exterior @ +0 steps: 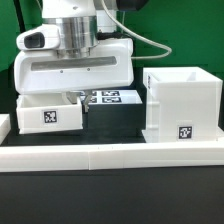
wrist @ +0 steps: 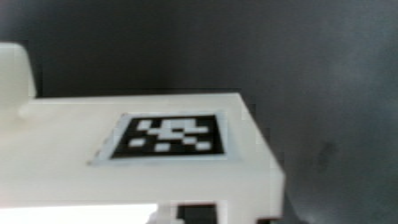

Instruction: Assemble drawer

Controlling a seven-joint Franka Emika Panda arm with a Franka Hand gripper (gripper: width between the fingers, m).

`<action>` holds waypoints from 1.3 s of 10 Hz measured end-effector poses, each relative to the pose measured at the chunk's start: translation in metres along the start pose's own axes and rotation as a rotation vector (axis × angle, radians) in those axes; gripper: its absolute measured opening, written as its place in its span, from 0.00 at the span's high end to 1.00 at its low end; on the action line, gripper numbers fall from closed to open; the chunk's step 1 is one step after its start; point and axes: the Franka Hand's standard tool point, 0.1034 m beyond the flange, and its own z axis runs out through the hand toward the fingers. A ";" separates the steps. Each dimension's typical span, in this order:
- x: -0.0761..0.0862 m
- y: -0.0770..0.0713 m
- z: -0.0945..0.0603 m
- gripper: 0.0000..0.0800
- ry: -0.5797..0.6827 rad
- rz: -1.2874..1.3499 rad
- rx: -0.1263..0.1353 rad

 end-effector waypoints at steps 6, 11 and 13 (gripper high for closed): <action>0.003 -0.006 0.000 0.95 0.013 -0.520 -0.032; 0.004 -0.006 0.002 0.95 0.015 -0.907 -0.069; 0.008 -0.016 0.002 0.95 0.002 -1.100 -0.081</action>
Offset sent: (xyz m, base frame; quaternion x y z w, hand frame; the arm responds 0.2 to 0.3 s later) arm -0.0019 0.0154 -0.0034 0.0133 0.0204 -0.2429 0.9698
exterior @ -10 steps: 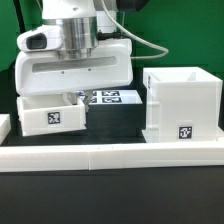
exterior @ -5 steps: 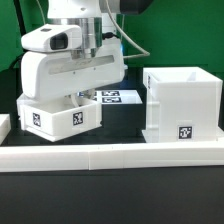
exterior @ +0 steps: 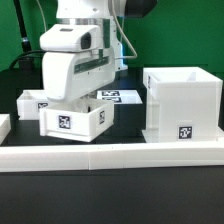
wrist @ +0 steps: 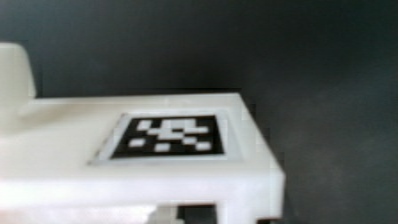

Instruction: Assemble drawer

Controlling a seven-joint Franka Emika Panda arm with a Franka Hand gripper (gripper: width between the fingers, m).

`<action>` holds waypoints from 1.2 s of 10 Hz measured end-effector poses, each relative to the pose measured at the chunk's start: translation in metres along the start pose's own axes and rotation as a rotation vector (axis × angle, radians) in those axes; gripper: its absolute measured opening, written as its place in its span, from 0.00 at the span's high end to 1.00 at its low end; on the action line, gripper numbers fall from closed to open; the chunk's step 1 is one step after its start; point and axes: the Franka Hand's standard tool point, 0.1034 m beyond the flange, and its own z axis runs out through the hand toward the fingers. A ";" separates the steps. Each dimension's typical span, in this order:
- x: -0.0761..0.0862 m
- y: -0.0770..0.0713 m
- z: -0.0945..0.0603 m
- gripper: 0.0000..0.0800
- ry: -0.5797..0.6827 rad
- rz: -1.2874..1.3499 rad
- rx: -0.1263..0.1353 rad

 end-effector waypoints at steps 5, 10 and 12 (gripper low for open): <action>-0.002 -0.001 0.002 0.95 -0.020 -0.262 0.004; 0.009 -0.011 0.012 0.95 -0.021 -0.283 0.048; 0.009 -0.011 0.012 0.95 -0.021 -0.286 0.049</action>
Offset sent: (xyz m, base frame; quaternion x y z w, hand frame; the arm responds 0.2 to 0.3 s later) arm 0.0000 0.0000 0.0000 0.0000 0.0000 -0.1938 0.9810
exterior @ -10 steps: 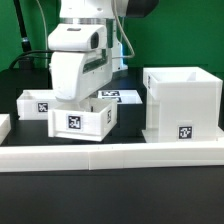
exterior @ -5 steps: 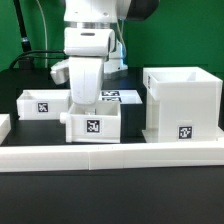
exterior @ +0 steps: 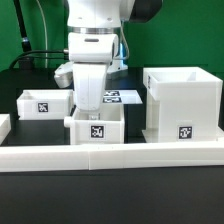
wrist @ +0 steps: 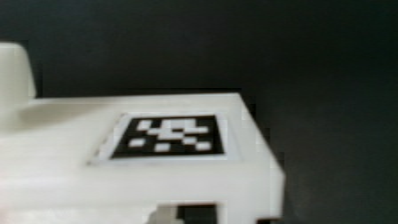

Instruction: Assemble drawer

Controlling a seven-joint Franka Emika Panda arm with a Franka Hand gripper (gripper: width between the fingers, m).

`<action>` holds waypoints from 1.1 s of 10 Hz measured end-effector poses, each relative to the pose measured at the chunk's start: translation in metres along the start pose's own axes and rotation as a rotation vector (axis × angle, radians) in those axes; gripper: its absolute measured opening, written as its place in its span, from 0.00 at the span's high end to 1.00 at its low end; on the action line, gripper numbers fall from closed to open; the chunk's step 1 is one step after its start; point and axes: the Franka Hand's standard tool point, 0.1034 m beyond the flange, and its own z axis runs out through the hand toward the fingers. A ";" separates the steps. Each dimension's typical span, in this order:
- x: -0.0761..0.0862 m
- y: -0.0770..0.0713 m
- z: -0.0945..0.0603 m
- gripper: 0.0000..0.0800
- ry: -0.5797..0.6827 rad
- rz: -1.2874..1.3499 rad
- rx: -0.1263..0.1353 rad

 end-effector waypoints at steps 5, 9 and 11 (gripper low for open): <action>0.017 0.008 0.002 0.95 -0.008 -0.080 0.001; 0.026 0.008 0.003 0.95 -0.002 -0.079 -0.006; 0.039 0.010 0.001 0.95 0.007 -0.076 -0.010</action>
Offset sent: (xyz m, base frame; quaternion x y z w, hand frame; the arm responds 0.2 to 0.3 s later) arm 0.0244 0.0210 -0.0004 0.0147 -0.0402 -0.1178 0.9921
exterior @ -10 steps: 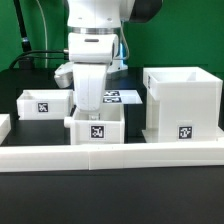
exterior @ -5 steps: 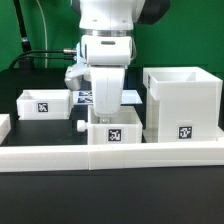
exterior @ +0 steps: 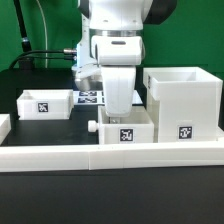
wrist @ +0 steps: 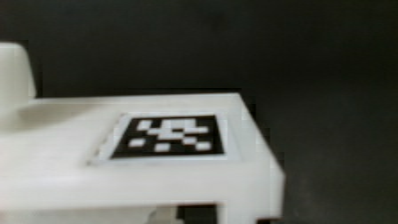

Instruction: Assemble drawer

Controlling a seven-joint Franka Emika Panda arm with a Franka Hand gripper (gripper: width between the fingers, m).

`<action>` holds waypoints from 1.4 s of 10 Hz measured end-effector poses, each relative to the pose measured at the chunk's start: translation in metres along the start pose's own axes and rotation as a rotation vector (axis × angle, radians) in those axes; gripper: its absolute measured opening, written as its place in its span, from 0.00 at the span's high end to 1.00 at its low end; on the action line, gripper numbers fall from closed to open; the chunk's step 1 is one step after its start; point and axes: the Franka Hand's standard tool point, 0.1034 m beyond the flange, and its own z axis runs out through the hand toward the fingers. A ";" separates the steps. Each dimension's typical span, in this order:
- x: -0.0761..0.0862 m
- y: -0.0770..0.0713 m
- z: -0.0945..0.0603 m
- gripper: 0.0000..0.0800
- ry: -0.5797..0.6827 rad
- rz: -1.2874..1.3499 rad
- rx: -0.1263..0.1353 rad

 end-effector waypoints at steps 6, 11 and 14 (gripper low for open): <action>0.005 -0.001 0.002 0.95 0.003 0.002 0.004; 0.005 -0.006 0.005 0.95 0.004 0.008 0.008; 0.005 -0.006 0.005 0.95 0.004 0.010 0.009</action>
Offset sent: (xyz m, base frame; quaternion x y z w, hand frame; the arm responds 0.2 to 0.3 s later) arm 0.0000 0.0000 0.0000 0.0000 0.0000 0.0000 1.0000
